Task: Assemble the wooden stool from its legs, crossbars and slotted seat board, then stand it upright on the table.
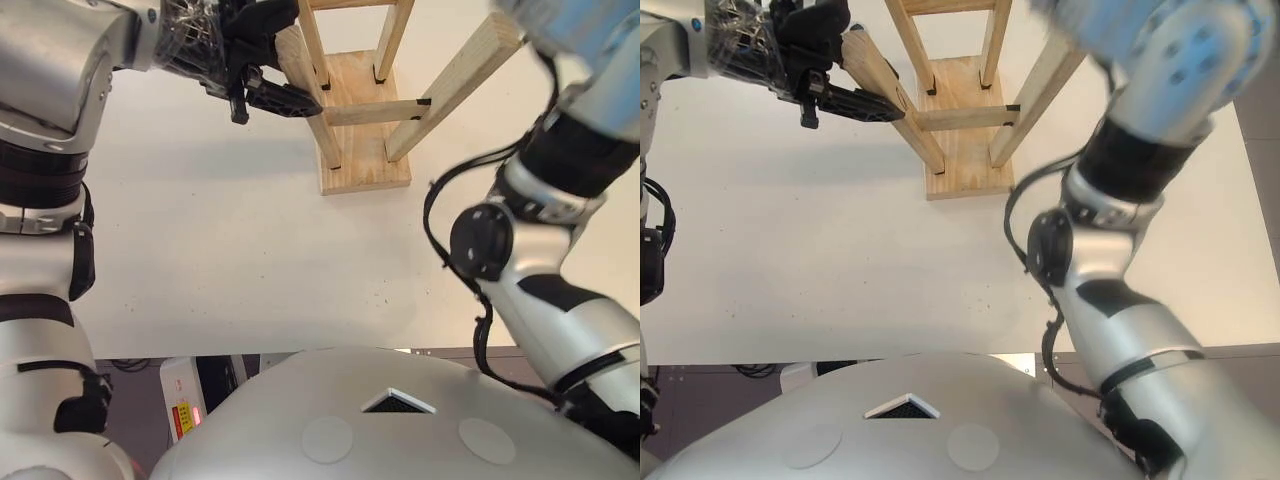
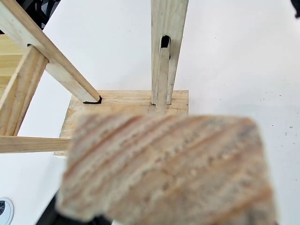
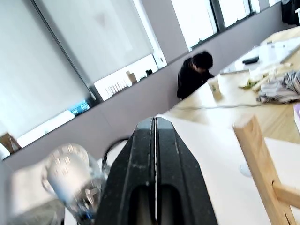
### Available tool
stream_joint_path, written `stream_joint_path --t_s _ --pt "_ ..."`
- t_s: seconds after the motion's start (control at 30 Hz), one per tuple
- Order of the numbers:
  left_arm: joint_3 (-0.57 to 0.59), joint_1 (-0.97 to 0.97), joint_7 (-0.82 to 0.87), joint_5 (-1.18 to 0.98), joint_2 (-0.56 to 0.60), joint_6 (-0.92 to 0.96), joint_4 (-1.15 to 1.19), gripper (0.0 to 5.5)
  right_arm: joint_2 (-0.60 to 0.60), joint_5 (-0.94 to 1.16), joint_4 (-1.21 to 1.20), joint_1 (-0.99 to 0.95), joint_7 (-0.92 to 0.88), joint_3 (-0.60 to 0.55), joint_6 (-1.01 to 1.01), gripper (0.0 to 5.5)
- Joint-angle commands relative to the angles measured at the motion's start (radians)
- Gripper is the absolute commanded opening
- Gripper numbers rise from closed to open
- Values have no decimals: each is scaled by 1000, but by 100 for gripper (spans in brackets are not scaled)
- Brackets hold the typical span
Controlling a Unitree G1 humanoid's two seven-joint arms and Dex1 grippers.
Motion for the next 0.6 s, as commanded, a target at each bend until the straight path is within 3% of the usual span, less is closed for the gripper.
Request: stream_joint_path --t_s 0.03,0.07,0.13,0.23,0.3,0.47,0.6 --pt "-51 99 3 2 -23 4 33 201 -136 28 147 -145 -129 -155 -73 0" --pt "-27 105 8 -13 -30 -2 31 201 -163 14 162 -138 -130 -149 -84 0" --pt "98 114 47 -84 -78 12 39 201 -255 -97 176 -39 -43 -31 -152 0" --pt "310 101 144 -192 -160 63 62 272 -338 -259 223 147 73 139 -281 0" --pt "396 101 194 -248 -188 99 48 303 -327 -295 223 228 111 188 -316 0" --pt "578 220 337 -307 -169 154 -66 303 -340 -492 161 416 178 444 -434 0" --pt "900 227 672 -356 -333 126 -65 303 -313 -572 83 487 173 536 -446 0"
